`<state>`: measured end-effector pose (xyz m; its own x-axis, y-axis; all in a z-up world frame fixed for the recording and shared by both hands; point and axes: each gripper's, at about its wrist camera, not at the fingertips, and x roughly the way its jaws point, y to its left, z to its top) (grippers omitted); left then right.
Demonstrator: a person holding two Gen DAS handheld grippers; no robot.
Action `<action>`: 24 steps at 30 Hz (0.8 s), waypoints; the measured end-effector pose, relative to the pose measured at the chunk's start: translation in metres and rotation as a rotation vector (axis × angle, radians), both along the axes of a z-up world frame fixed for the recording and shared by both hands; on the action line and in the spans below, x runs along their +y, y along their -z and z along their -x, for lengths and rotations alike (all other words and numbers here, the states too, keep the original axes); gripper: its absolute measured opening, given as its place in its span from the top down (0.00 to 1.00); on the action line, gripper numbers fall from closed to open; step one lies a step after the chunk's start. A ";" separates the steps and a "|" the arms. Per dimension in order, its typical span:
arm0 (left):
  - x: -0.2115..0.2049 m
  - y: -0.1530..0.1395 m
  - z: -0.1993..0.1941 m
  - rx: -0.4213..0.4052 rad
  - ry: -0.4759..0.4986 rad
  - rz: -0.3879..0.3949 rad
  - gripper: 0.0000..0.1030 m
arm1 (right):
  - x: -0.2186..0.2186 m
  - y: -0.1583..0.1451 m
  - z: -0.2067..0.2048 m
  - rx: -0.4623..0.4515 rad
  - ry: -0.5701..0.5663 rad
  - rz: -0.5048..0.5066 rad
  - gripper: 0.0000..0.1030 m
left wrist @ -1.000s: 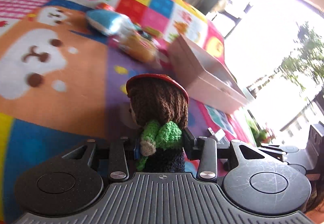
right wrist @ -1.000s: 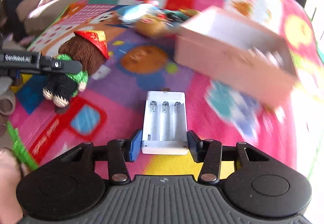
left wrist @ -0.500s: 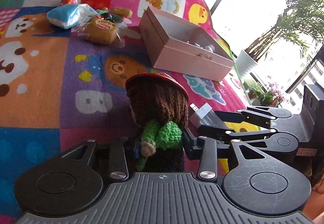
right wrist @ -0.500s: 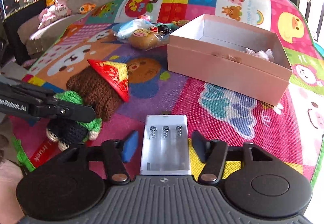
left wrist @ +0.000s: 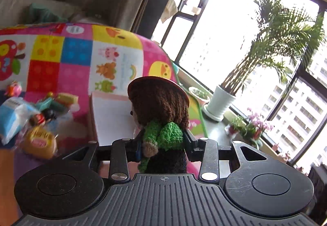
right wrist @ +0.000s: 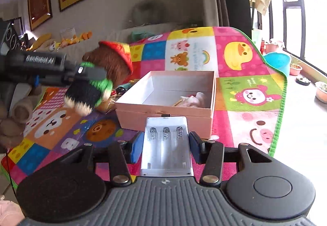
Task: Organize objects
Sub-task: 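Lower the doll into the box with the left tool while the right tool brings the charger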
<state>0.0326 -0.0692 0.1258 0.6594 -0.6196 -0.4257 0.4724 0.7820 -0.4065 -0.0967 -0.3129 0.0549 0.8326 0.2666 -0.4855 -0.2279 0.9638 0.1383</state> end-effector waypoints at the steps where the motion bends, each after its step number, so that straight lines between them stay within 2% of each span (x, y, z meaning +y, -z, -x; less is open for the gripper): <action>1: -0.010 0.001 -0.016 -0.003 -0.004 -0.005 0.59 | -0.003 0.002 -0.002 0.004 0.011 -0.002 0.54; 4: -0.041 0.018 -0.060 0.001 -0.012 -0.121 0.59 | -0.008 0.008 -0.006 0.020 0.024 -0.012 0.54; 6: -0.053 0.040 -0.085 0.088 0.002 -0.180 0.59 | -0.010 0.012 -0.007 0.029 0.033 -0.015 0.54; 8: -0.056 0.064 -0.097 0.210 0.016 -0.193 0.59 | -0.013 0.015 -0.007 0.034 0.043 -0.012 0.54; 9: -0.055 0.072 -0.098 0.237 0.015 -0.200 0.59 | -0.015 0.016 -0.008 0.037 0.050 -0.010 0.54; 13: -0.053 0.072 -0.086 0.189 0.035 -0.239 0.58 | -0.020 0.020 -0.017 0.060 0.069 -0.005 0.54; 15: -0.044 0.063 -0.080 0.147 0.021 -0.223 0.59 | -0.019 0.018 -0.023 0.063 0.074 0.005 0.54; 19: -0.020 0.036 -0.051 0.008 -0.032 -0.176 0.60 | -0.015 0.005 -0.037 0.023 0.085 0.018 0.54; 24: 0.005 0.025 -0.015 -0.075 -0.055 -0.155 0.60 | -0.004 -0.025 -0.076 -0.036 0.082 0.044 0.54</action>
<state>0.0479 -0.0641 0.1010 0.7237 -0.5128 -0.4619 0.4518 0.8579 -0.2446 -0.0205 -0.3170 0.0796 0.8680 0.1758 -0.4645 -0.1518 0.9844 0.0889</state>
